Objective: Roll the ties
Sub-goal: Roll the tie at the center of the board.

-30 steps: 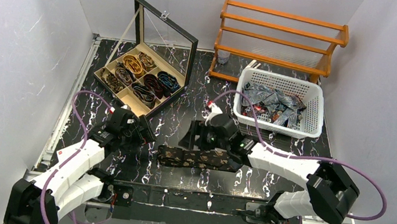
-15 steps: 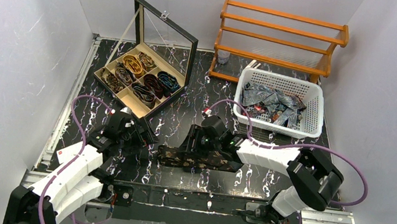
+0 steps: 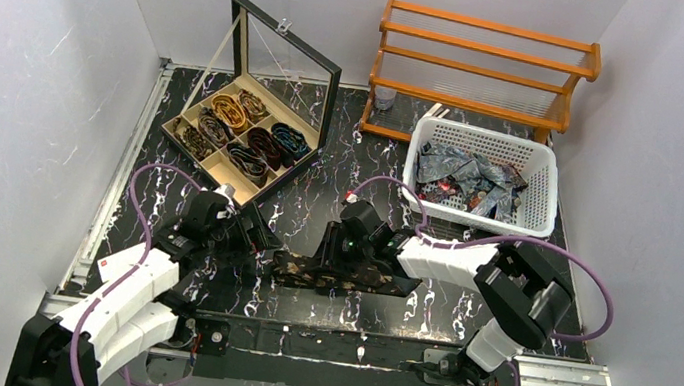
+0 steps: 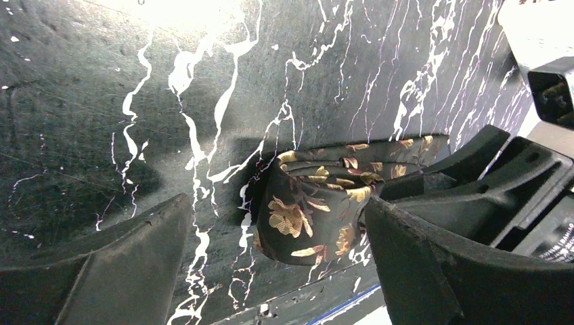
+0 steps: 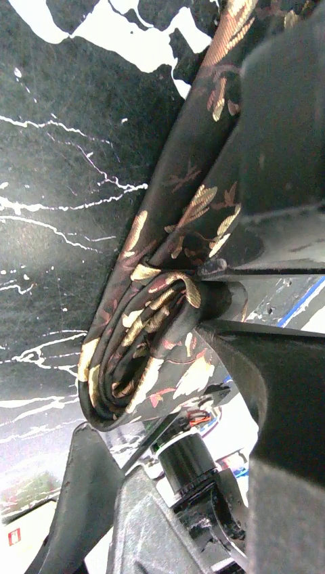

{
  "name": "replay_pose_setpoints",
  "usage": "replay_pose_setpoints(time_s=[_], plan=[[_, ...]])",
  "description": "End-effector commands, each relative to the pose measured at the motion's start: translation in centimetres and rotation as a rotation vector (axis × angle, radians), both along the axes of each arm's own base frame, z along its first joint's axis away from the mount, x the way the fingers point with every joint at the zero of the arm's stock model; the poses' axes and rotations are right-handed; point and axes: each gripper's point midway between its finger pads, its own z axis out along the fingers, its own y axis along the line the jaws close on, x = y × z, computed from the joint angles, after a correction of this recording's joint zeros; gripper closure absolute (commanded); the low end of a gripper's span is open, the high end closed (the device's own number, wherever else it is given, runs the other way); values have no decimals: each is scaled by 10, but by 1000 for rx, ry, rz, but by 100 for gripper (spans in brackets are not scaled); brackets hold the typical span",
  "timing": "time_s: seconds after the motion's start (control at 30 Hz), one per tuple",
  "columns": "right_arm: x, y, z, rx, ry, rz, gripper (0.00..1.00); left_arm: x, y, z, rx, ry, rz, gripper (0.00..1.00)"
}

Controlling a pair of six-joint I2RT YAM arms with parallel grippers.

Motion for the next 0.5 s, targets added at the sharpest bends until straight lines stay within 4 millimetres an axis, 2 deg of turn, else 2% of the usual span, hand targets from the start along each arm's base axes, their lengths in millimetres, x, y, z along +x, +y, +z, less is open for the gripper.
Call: replay_pose_setpoints(time_s=[0.0,0.23,0.47], plan=[[10,2,-1,-4,-1,3,68,-11,-8,-9,-41,21,-70,5],[5,-4,-12,-4,48,24,71,-10,-15,-9,-78,8,-96,7],[4,-6,-16,-4,64,26,71,-19,-20,-25,-119,57,-94,7]])
